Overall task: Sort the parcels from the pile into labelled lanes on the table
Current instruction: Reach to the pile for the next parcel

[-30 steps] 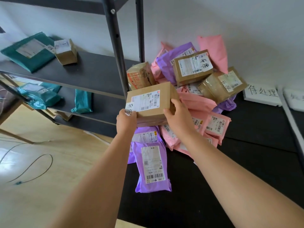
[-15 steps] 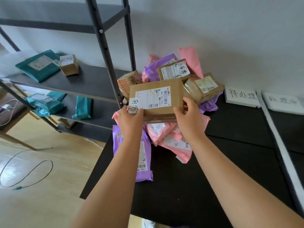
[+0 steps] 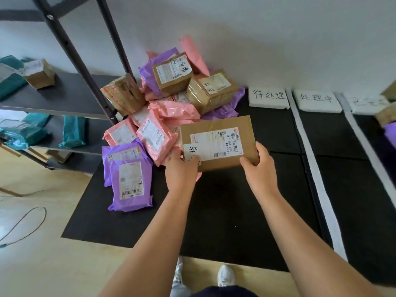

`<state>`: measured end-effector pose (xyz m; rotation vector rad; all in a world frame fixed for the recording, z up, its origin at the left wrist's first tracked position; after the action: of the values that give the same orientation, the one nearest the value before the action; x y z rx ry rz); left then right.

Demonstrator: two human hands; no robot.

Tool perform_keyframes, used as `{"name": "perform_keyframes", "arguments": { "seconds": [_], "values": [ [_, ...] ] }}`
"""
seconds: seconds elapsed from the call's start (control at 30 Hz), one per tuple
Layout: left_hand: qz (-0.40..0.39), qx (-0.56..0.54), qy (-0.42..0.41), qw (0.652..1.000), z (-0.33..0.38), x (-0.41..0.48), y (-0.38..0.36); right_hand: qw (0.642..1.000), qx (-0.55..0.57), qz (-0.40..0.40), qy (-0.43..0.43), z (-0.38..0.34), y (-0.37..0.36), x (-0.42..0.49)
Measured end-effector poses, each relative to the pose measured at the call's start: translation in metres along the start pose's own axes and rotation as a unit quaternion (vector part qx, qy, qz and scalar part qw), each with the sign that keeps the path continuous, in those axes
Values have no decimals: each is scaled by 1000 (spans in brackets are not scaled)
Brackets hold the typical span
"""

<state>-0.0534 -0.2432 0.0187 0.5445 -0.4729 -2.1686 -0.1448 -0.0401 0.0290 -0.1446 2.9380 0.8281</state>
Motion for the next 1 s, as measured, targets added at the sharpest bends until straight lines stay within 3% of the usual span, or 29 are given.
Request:
{"name": "perform_keyframes", "arguments": {
  "seconds": [0.33, 0.43, 0.57, 0.67, 0.8, 1.0],
  "values": [
    [-104, 153, 84, 979, -58, -64, -64, 994, -57, -49, -79, 94, 21, -6],
    [-138, 135, 152, 969, -76, -80, -75, 991, -66, -80, -90, 107, 25, 0],
    [-111, 97, 166, 975, -75, -77, -74, 991, -47, -80, -94, 110, 27, 8],
    [-53, 86, 110, 989, -62, -65, -70, 992, -36, -43, -112, 109, 32, 2],
    [-47, 142, -22, 989, -46, -51, -74, 990, -12, 21, -137, 119, 38, -22],
    [-118, 178, -78, 974, -43, -49, -86, 989, -2, -82, -120, 130, 14, -46]
  ]
}}
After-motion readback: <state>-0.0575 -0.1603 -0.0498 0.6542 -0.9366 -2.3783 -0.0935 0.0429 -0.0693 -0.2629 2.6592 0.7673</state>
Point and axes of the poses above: each hand's wrist, its own x-axis towards the middle knuckle, its own y-axis out of the back of the hand, z = x × y, the point moved 5 cm from there along x, towards the middle knuckle, and after that the axes turned 3 degrees about z, right-handed, at the moved point
